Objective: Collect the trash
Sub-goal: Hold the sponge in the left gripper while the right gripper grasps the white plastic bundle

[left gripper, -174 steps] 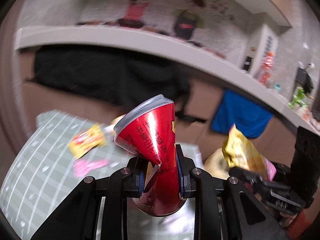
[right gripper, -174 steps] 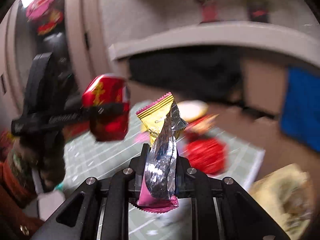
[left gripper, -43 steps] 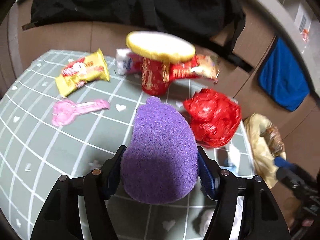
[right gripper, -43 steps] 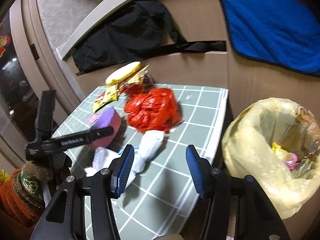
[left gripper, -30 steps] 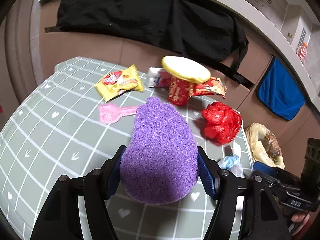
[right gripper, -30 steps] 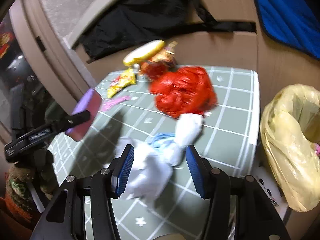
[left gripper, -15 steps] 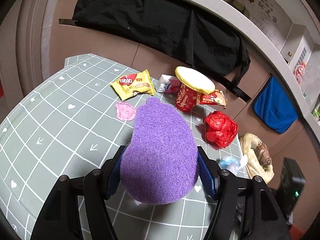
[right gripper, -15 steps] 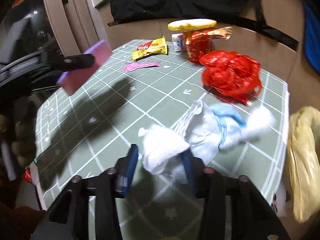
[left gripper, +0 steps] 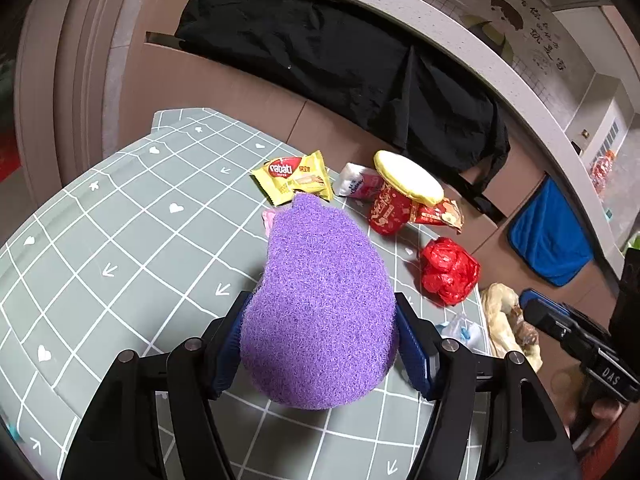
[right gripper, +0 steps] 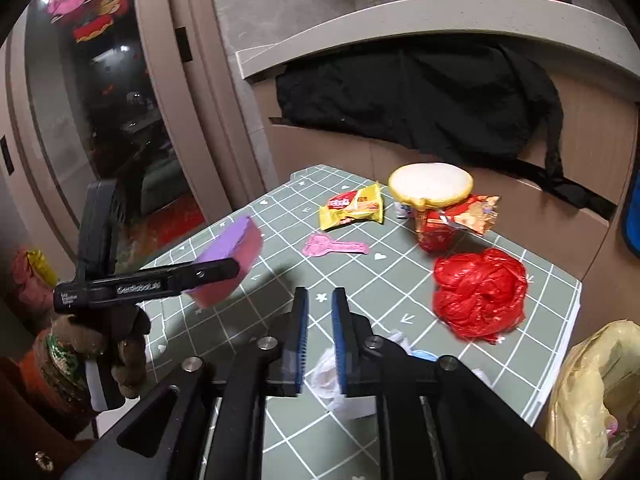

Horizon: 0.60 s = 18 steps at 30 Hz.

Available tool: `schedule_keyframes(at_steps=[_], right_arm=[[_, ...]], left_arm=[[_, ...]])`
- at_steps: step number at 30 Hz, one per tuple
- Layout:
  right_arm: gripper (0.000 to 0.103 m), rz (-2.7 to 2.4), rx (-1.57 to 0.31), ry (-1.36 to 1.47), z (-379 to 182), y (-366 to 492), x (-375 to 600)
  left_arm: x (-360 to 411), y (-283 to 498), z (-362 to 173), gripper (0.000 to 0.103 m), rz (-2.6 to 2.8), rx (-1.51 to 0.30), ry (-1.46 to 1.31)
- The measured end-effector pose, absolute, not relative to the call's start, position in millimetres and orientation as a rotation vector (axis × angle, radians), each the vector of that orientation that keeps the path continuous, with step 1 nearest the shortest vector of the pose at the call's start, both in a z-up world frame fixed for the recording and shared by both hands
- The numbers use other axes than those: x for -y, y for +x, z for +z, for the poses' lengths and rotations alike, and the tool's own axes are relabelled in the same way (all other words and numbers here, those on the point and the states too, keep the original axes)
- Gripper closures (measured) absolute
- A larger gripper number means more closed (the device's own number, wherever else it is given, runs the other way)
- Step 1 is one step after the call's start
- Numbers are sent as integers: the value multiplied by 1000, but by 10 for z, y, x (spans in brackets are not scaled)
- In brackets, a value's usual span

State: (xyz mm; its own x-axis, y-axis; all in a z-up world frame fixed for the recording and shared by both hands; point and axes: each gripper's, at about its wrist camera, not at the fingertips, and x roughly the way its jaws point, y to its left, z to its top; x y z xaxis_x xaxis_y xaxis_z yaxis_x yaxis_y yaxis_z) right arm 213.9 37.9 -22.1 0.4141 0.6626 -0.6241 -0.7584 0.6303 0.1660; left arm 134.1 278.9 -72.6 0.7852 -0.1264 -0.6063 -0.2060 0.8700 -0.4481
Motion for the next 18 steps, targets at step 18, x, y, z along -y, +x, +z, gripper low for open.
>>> schedule_keyframes(at_steps=[18], right_arm=[[60, 861, -985, -158, -1211, 2581, -15]], left_arm=[[-2784, 1449, -804, 35, 43, -716, -532]])
